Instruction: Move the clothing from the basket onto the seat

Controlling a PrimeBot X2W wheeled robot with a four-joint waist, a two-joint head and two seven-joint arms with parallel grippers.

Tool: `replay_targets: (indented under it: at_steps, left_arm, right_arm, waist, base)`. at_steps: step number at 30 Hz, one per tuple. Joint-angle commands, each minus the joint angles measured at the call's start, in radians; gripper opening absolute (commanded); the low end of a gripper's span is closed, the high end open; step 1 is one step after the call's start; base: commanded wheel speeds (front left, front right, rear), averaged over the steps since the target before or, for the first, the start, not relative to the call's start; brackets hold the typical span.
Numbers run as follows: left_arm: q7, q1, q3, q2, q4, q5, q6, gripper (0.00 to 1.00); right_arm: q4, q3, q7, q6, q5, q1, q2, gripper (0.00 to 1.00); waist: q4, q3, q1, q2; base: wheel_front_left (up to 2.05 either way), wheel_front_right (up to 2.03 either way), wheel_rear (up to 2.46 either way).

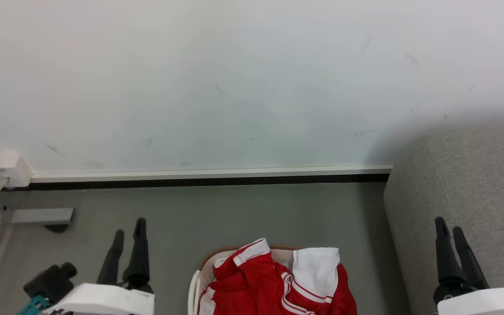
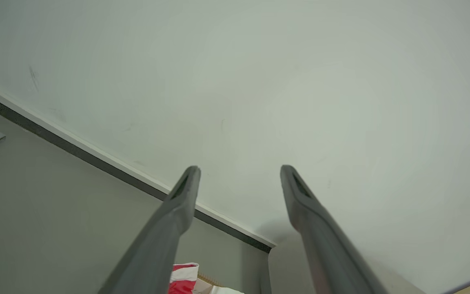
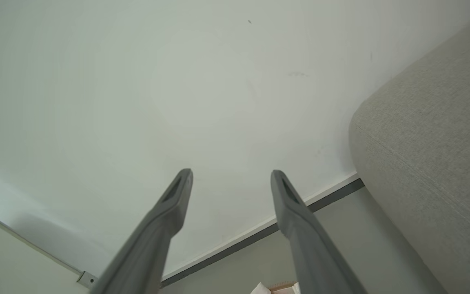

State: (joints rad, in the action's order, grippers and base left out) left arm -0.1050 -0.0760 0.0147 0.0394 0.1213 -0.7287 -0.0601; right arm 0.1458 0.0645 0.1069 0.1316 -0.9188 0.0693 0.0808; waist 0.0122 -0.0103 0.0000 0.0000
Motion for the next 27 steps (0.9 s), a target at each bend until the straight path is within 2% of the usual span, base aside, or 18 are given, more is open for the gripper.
replay_targets:
  at_steps: [1,11,27]
  left_arm:
    - [-0.013,-0.017,0.007,0.009,-0.019,0.048,0.006,1.0]
    - [-0.04,-0.008,0.043,0.014,-0.003,0.227,0.041,1.0]
    - [-0.081,-0.008,0.075,0.03,0.023,0.395,0.091,1.0]
  right_arm:
    - [-0.008,0.006,0.011,-0.001,0.042,0.013,0.011,1.0]
    - [-0.015,0.028,0.039,-0.001,0.229,0.009,0.013,1.0]
    - [0.022,0.022,0.078,-0.001,0.438,0.002,0.003,1.0]
  waist:
    - [0.0,0.001,0.0,0.0]
    - [0.006,0.008,0.0,0.0]
    - [0.006,0.01,0.0,0.0]
  base:
    - [0.0,0.0,0.0]
    - [0.0,0.0,0.0]
    - [0.0,0.0,0.0]
